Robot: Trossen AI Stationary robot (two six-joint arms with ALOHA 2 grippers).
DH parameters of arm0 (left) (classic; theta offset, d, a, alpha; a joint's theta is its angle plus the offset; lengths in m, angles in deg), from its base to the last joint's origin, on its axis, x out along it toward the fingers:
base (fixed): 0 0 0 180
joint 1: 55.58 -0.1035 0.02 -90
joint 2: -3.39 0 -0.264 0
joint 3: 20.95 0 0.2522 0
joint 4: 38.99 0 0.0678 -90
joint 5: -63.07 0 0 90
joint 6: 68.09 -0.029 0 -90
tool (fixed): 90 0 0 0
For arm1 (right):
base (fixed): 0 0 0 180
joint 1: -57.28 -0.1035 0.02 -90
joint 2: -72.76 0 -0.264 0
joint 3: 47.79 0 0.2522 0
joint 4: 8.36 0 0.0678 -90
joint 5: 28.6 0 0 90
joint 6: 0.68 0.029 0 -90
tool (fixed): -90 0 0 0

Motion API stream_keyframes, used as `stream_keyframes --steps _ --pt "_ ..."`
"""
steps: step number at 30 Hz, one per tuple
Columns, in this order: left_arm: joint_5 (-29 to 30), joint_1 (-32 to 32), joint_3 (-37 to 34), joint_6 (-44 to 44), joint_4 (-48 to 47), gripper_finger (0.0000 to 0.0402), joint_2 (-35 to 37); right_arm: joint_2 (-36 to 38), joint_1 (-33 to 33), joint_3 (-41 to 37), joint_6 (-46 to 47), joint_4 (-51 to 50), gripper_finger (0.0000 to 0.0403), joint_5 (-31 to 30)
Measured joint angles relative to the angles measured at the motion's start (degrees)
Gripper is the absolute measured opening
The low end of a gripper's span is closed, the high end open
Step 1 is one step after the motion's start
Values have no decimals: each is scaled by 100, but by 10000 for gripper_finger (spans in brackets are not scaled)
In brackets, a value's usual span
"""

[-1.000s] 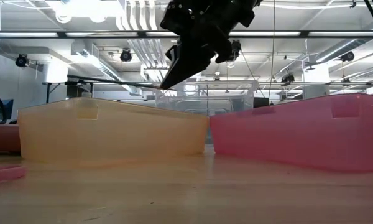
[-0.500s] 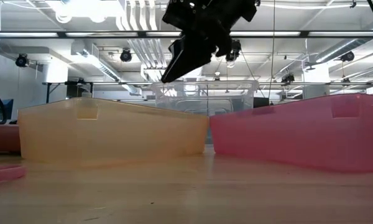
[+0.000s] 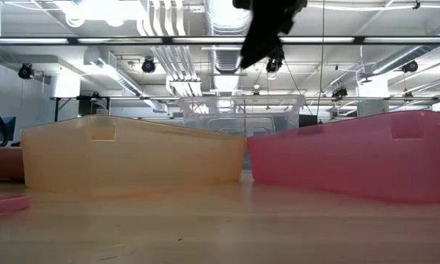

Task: Pick & Place Paint Supplies
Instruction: Put the black brow brush into the orange bin

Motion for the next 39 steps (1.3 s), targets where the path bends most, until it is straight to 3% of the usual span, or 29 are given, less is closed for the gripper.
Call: stream_keyframes --steps 10,15,17,21,26,34,39 --pt "85 0 0 -18 9 120 0 1674 -358 -4 2175 -1854 178 -2125" --pt "102 0 -2 -58 11 120 0 2437 94 -4 3513 -2561 178 -2912" --pt "102 0 -2 -58 11 120 0 2591 574 -4 3718 -2794 178 -2773" --pt "102 0 -7 -56 11 120 0 2601 1836 -10 3688 -3203 178 -1914" --pt "102 0 -7 10 13 120 0 2291 3216 -72 3192 -3031 178 -1024" --pt "139 0 -7 133 34 120 0 1444 4331 -482 2826 -2376 178 -189" --pt "146 0 -9 239 74 121 0 1077 4846 -970 3479 -1552 178 528"
